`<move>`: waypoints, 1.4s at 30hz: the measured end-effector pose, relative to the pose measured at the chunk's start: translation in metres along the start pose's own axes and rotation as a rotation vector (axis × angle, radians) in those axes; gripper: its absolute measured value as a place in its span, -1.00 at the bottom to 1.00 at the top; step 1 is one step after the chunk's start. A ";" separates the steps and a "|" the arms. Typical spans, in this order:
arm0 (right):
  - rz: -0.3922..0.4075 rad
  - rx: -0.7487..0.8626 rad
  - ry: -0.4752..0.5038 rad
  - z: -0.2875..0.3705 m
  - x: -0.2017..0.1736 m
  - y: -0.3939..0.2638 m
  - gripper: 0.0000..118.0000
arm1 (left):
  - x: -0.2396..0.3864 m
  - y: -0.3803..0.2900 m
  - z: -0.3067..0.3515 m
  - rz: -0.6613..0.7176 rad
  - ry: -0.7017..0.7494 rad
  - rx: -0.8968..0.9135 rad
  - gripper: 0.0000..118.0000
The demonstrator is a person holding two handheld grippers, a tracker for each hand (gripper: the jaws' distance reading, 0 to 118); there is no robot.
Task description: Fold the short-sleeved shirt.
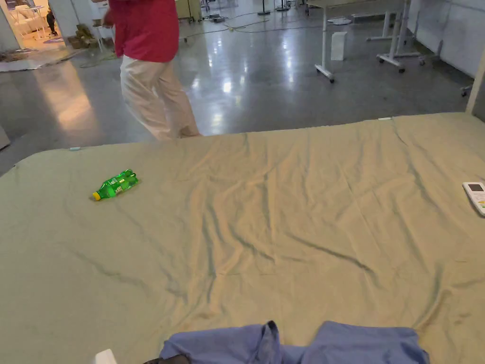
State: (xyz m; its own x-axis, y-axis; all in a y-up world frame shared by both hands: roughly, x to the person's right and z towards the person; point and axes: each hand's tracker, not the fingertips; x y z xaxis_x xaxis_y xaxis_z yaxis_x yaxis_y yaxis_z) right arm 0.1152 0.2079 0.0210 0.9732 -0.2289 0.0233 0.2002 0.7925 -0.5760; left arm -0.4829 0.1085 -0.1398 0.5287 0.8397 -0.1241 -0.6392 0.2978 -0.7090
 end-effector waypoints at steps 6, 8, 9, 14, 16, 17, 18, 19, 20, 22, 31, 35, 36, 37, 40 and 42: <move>0.041 -0.029 0.072 -0.017 -0.013 0.000 -1.00 | 0.034 0.017 0.090 -0.149 0.269 0.119 -0.84; 0.043 -0.029 0.081 -0.019 -0.018 0.000 -1.00 | 0.052 0.019 0.076 -0.243 0.269 0.098 -0.84; 0.038 -0.027 0.091 -0.019 -0.017 -0.002 -1.00 | 0.066 0.009 0.063 -0.264 0.229 0.086 -0.84; 0.075 -0.003 0.072 -0.007 -0.021 -0.001 -1.00 | 0.121 -0.052 -0.064 -0.341 0.093 -0.084 -0.84; 0.089 0.002 0.049 0.002 -0.017 -0.003 -1.00 | 0.133 -0.076 -0.118 -0.369 0.086 -0.169 -0.83; 0.092 -0.001 0.037 0.006 -0.016 -0.005 -1.00 | 0.135 -0.084 -0.137 -0.350 0.051 -0.208 -0.77; 0.090 -0.003 0.023 0.010 -0.012 -0.008 -1.00 | 0.134 -0.087 -0.152 -0.309 0.020 -0.254 -0.56; 0.085 -0.009 0.012 0.012 -0.008 -0.011 -1.00 | 0.133 -0.090 -0.163 -0.249 0.012 -0.277 -0.07; 0.078 -0.023 0.006 0.013 -0.003 -0.015 -1.00 | 0.132 -0.094 -0.167 -0.215 0.010 -0.279 0.25; 0.064 -0.044 -0.002 0.015 0.007 -0.023 -1.00 | 0.137 -0.086 -0.160 -0.202 -0.028 -0.232 0.39; 0.137 -0.050 0.061 0.006 0.003 -0.023 -1.00 | 0.123 -0.087 -0.120 -0.060 -0.062 -0.079 -0.97; 0.137 -0.029 0.083 0.001 -0.010 -0.019 -1.00 | 0.095 -0.120 -0.173 0.059 -0.108 -0.297 -0.98; 0.129 -0.023 0.087 0.000 -0.012 -0.019 -1.00 | 0.087 -0.132 -0.186 0.074 -0.035 -0.315 -0.98; 0.112 -0.021 0.092 -0.001 -0.013 -0.021 -1.00 | 0.081 -0.138 -0.195 0.006 0.063 -0.337 -1.00; 0.079 -0.046 0.136 -0.007 -0.017 -0.026 -1.00 | 0.106 -0.149 -0.184 -0.076 0.012 -0.285 -1.00; 0.118 -0.086 0.150 -0.017 -0.023 -0.028 -1.00 | 0.120 -0.143 -0.177 -0.063 0.041 -0.290 -1.00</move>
State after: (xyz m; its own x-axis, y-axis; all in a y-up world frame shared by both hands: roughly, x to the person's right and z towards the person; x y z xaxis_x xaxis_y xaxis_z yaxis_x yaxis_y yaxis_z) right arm 0.0852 0.1814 0.0227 0.9602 -0.2245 -0.1665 0.0695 0.7688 -0.6357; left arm -0.2290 0.0859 -0.1759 0.5879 0.8031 -0.0971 -0.4212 0.2014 -0.8843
